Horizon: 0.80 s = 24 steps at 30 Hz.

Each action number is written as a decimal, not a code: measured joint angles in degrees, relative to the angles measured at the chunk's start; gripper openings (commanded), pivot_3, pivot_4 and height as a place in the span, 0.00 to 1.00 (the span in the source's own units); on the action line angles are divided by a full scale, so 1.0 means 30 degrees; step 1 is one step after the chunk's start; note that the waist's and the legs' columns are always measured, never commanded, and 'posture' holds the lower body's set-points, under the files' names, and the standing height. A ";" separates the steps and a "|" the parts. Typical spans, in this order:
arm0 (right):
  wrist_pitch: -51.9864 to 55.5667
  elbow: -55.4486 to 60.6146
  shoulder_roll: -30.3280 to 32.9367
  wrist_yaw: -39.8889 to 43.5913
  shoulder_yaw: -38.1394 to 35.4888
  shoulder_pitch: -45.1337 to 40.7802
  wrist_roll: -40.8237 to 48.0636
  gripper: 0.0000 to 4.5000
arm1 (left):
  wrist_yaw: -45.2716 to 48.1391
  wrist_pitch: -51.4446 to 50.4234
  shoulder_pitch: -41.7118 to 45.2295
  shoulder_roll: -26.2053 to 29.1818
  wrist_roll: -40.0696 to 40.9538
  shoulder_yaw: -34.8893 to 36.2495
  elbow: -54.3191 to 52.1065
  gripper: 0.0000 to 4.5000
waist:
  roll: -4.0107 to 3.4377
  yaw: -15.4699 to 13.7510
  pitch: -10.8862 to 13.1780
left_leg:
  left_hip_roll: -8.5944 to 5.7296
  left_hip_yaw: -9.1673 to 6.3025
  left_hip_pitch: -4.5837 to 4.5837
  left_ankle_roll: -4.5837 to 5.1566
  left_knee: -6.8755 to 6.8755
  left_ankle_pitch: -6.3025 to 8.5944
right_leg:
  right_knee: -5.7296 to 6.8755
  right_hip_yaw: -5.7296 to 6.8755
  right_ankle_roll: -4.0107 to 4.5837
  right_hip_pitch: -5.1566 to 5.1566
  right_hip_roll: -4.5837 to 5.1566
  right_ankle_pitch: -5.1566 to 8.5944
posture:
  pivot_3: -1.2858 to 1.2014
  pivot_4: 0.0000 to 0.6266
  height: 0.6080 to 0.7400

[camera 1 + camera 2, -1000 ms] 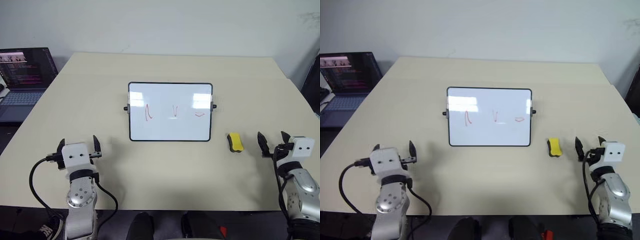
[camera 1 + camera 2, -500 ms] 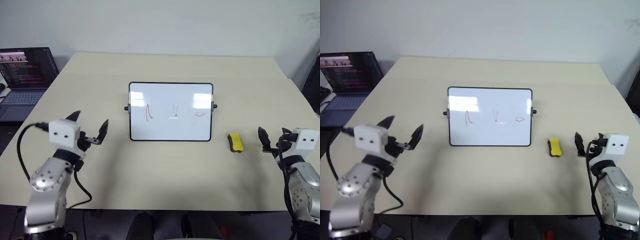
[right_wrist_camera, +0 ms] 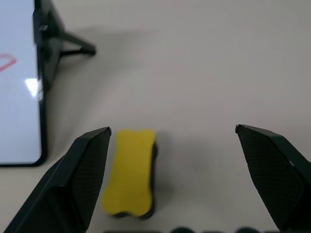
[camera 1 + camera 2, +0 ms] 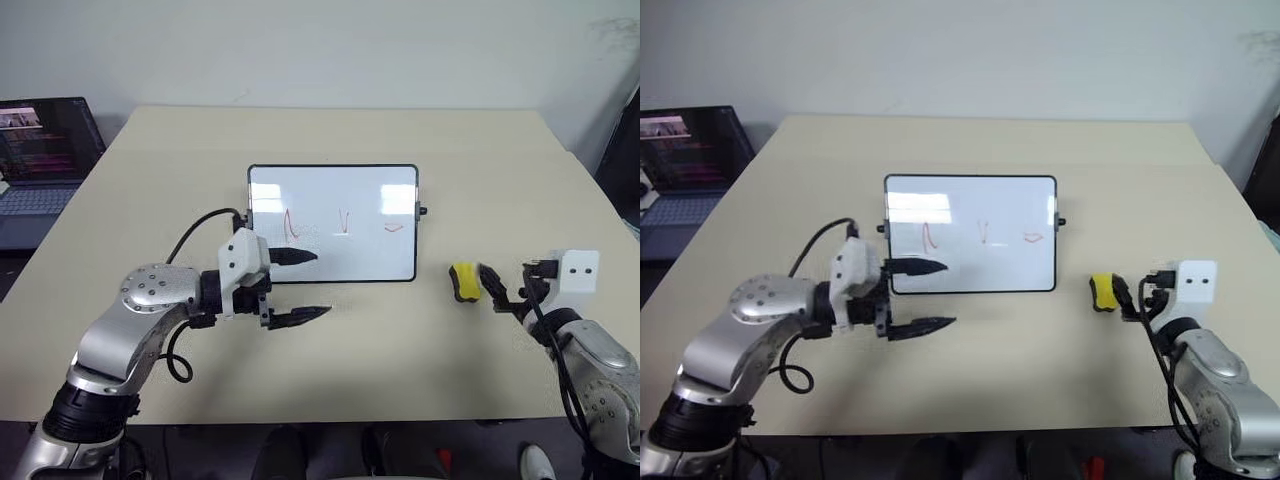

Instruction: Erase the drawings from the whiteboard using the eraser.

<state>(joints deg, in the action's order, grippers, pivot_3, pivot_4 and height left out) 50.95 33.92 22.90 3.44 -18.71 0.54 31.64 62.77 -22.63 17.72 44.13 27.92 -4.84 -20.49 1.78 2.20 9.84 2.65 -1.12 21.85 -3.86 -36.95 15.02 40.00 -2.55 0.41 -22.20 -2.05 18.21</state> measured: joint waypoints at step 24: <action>-0.0050 -0.2442 -0.1964 -0.1884 0.4081 -0.2255 -0.4794 0.99 | 0.3068 0.2057 -0.0753 0.0274 -0.0878 -0.0620 0.1709 1.00 | -0.0001 -0.0078 0.0003 | 0.0005 -0.0008 0.0042 0.0006 0.0004 0.0003 | -0.0019 -0.0004 -0.0002 -0.0043 0.0001 0.0005 | 0.52 0.24 1.00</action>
<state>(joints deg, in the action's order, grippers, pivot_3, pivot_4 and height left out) 50.79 26.60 17.01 -2.21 -6.47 -6.22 17.26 71.97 -16.46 15.46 44.95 25.28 -6.70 -15.36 1.78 1.96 9.84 2.67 -1.15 21.98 -3.84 -36.94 15.03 39.95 -2.56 0.40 -22.33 -2.05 18.22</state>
